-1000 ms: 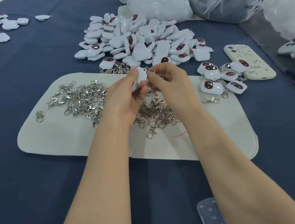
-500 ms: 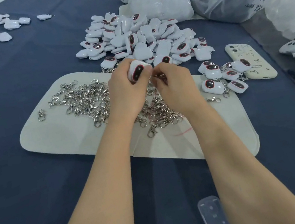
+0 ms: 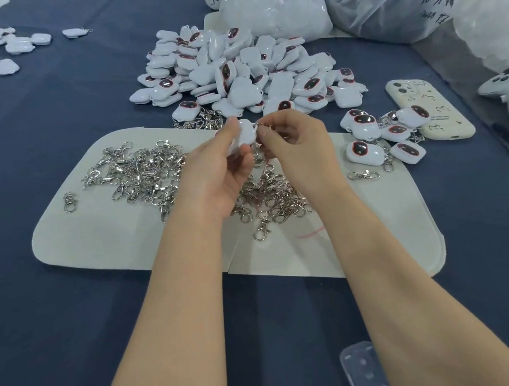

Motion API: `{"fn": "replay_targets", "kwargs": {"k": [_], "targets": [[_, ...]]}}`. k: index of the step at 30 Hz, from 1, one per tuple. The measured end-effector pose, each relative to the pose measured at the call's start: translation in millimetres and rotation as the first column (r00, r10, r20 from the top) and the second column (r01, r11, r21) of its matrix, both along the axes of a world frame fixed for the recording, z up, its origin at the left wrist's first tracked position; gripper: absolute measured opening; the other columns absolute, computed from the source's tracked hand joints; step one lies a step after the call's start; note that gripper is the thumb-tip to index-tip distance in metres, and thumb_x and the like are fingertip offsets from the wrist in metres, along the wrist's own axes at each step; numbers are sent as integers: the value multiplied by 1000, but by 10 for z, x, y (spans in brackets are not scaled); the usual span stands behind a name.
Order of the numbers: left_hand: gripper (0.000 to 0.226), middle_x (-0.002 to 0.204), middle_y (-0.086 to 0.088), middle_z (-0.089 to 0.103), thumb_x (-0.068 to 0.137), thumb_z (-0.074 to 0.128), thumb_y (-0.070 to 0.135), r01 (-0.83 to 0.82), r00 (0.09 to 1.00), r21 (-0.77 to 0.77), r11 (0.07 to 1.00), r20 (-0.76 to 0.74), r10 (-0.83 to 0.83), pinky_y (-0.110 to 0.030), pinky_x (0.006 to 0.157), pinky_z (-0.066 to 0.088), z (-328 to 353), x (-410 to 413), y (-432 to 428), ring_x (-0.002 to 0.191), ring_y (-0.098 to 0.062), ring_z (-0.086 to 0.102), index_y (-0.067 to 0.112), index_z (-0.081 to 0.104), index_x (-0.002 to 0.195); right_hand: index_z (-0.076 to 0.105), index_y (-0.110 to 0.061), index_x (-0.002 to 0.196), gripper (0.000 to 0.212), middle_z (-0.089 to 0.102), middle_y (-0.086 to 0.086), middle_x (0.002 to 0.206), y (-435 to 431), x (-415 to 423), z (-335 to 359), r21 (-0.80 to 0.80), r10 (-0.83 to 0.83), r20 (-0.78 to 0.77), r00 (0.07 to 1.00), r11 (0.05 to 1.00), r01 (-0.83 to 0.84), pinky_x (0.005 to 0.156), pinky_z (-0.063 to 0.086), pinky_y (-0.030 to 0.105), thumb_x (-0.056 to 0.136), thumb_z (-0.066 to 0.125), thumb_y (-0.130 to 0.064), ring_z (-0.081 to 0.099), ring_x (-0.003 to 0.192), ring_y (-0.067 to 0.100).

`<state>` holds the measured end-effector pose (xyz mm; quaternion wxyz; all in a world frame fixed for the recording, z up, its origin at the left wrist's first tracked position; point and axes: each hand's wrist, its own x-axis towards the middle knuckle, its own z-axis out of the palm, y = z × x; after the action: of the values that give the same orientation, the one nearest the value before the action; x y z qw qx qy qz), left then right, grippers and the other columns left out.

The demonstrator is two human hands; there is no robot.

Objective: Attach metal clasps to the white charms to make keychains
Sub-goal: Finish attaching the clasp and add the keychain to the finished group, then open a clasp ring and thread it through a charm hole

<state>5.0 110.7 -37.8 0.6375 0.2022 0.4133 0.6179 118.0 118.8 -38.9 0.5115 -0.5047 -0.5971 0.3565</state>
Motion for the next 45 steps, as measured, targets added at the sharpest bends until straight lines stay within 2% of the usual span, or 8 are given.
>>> {"fn": "replay_targets", "kwargs": {"k": [4,9,14,18,25,28,32,45], "targets": [[10,74,-2,59,91,63,22,-64,968,38,997,-242,71,-15,45,45,-42,-7,20,46,-3,54,13,61,86,69,-18,96,12,62,-16,81,25,60,-15,94,-45,288,957,995,18,72,42,6,90,59,-13,56,72,-7],[3,84,1,64,92,59,20,-107,779,174,979,-597,191,-18,56,52,-65,27,4,53,1,61,19,56,91,62,-16,122,29,62,-1,123,57,134,-6,25,-63,466,883,998,58,88,33,11,96,48,-15,55,110,9],[26,98,-4,66,87,64,24,-74,685,254,964,-690,234,-35,77,56,20,40,-22,80,-20,69,25,49,108,57,-14,124,32,68,0,108,-10,65,103,-62,128,190,973,991,-119,94,47,30,94,55,-24,63,99,11],[27,110,-2,62,96,51,27,-35,787,239,970,-592,174,-28,69,58,103,207,-15,74,-10,68,15,53,120,57,-15,108,17,71,6,93,44,193,139,-90,-16,108,994,996,26,72,50,28,92,58,-21,63,71,11],[21,109,-1,55,97,48,19,-6,875,86,996,-481,47,-28,74,55,122,650,168,79,-10,60,12,51,116,49,-15,122,31,61,0,110,182,777,83,-61,-629,321,708,732,678,87,34,31,94,48,-28,50,114,25],[18,91,2,55,96,47,13,-44,953,12,999,-300,46,-22,66,52,154,667,280,80,-11,59,10,53,112,37,-17,139,49,36,6,146,228,712,57,-27,-608,486,628,707,706,104,25,41,93,51,-26,28,133,30],[11,85,-1,55,95,45,8,-169,983,-57,984,-88,164,-23,69,54,179,547,430,75,-10,58,9,54,102,57,-17,122,31,54,5,129,386,412,62,174,-518,477,711,848,501,96,36,34,92,50,-16,48,117,25],[15,84,0,52,93,42,6,-275,953,-15,961,-133,271,-23,72,51,146,367,546,83,-13,57,9,52,104,46,-6,123,44,40,16,134,941,-35,-167,-162,-176,669,722,914,373,81,41,33,87,64,-25,51,112,30]]}}
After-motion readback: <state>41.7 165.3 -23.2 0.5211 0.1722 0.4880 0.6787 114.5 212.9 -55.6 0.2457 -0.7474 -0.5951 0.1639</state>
